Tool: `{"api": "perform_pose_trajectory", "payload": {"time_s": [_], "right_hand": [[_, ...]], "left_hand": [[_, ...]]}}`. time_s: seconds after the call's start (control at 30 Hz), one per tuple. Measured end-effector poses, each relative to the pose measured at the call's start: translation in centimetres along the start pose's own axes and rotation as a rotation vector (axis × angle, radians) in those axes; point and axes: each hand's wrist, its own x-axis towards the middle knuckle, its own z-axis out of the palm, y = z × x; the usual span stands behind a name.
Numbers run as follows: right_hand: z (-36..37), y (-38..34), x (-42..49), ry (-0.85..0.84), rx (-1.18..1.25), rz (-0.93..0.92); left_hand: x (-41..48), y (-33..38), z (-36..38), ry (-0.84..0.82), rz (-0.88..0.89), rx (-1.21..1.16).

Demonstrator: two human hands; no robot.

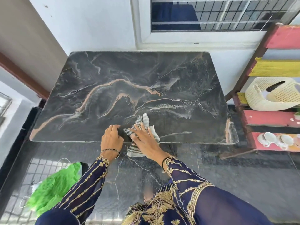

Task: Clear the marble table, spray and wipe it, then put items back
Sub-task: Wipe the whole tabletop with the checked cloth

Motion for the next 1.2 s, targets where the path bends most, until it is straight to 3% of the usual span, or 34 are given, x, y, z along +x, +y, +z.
{"api": "perform_pose_trajectory", "payload": {"time_s": [0.13, 0.43, 0.67, 0.93, 1.2], "right_hand": [[-1.9, -1.6, -1.0, -0.050, 0.578, 0.212], [-10.8, 1.9, -4.0, 0.315, 1.379, 0.299], [-18.5, 8.5, -5.9, 0.427, 1.559, 0.214], [-30.2, 20.5, -8.0, 0.552, 1.544, 0.167], [-43.6, 33.5, -10.6, 0.805, 1.464, 0.310]], "left_hand": [[0.2, -0.3, -0.3, -0.002, -0.016, -0.068], [2.5, 8.1, 1.9, -0.027, 0.137, -0.270], [3.9, 17.9, 5.6, -0.133, 0.278, -0.270], [5.1, 32.5, 12.9, -0.277, 0.303, -0.329], [6.3, 49.7, 24.5, -0.500, 0.254, -0.396]]}}
